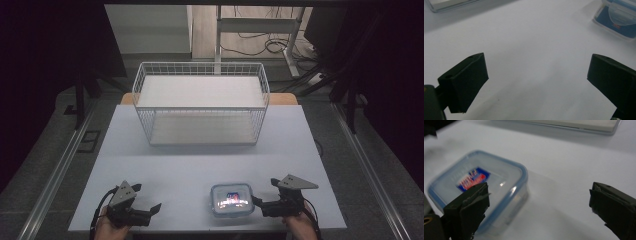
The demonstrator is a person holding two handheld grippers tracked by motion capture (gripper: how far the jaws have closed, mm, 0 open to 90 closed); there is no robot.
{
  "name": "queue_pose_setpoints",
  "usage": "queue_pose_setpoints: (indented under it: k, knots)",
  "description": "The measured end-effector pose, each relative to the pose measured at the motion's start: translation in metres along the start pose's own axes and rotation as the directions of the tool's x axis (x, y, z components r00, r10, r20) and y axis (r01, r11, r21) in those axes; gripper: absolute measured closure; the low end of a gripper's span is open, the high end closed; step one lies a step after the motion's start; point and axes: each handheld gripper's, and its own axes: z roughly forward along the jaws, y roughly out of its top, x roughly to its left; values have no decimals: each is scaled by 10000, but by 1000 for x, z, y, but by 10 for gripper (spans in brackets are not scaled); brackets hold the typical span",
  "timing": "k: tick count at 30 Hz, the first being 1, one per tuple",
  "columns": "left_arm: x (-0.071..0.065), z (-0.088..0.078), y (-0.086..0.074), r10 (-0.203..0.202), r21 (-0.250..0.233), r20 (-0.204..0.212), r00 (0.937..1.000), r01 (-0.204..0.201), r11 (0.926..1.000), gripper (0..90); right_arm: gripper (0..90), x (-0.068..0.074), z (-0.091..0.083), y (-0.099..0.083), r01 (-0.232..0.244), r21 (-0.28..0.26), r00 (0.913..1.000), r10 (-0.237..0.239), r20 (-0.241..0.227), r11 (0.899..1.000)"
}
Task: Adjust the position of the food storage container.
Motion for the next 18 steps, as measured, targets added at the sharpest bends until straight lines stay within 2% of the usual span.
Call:
queue_pose_setpoints:
  k: [1,2,4,9,13,14,18]
  knots:
    - [1,0,0,-31,-7,80,10000,31,10000,27,17,0,0,0,0,0,10000,0,0,10000]
    - [1,1,-1,-41,37,138,9999,40,10000,27,11,-1,-1,1,273,66,9992,-274,286,9996]
    - [2,5,-2,14,262,174,9998,-19,9997,27,8,-4,-1,0,103,150,9997,-106,199,9998]
    - [2,6,-2,5,335,235,9997,-13,9994,27,0,-9,0,-2,209,647,9996,-221,178,9977]
    - [4,7,-3,-127,361,318,9994,115,9993,27,0,-13,2,-5,-89,966,9997,68,216,9953]
    - [4,7,-3,-163,361,336,9993,151,9992,27,0,-15,4,-5,-221,1245,9998,222,3,9920]
    - [5,7,-2,-419,249,545,9976,406,9989,26,0,-15,5,-6,-358,1472,9994,348,89,9885]
